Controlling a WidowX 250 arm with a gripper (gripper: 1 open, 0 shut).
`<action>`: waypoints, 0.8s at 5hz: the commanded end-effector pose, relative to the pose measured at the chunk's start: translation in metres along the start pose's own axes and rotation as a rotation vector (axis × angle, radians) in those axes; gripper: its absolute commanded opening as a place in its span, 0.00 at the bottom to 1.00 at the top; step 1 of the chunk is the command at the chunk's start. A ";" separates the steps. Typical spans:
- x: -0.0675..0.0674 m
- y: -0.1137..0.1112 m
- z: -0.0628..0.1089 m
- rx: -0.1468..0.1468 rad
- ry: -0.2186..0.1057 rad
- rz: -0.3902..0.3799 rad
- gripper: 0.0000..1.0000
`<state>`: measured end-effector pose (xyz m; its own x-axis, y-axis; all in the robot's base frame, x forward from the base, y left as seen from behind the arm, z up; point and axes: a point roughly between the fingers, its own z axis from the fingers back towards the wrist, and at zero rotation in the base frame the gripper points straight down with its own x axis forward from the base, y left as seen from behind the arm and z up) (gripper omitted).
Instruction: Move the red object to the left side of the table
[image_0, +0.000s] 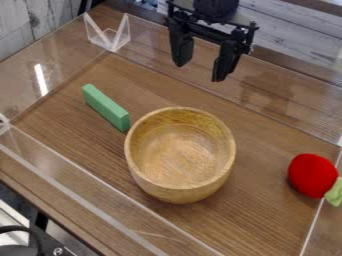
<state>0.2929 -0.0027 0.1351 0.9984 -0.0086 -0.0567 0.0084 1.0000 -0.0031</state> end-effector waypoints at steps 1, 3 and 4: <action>-0.008 -0.007 -0.015 -0.005 0.038 -0.042 1.00; -0.010 -0.091 -0.025 -0.005 0.023 -0.033 1.00; -0.007 -0.141 -0.031 -0.005 0.012 -0.095 1.00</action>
<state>0.2746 -0.1431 0.0885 0.9856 -0.1117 -0.1269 0.1131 0.9936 0.0037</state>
